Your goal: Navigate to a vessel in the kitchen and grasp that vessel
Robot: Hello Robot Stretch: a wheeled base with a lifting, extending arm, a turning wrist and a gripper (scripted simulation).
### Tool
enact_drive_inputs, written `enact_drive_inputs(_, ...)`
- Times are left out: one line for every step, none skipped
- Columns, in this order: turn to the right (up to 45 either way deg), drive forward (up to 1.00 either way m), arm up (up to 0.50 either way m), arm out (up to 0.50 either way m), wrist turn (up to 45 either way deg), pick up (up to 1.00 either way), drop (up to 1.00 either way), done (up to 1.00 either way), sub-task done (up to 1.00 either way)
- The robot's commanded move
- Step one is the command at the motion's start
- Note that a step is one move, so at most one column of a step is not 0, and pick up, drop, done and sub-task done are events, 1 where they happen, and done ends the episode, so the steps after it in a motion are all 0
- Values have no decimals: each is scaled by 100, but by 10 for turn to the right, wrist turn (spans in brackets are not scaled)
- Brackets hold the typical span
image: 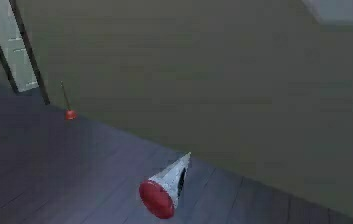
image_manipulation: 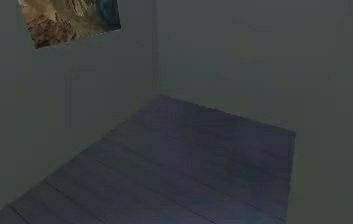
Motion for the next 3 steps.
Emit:
enact_drive_inputs(-150,0,0,0,0,0,0,0,0)
enact_drive_inputs(0,10,0,0,0,0,0,0,0)
enact_drive_inputs(-450,0,0,0,0,0,0,0,0)
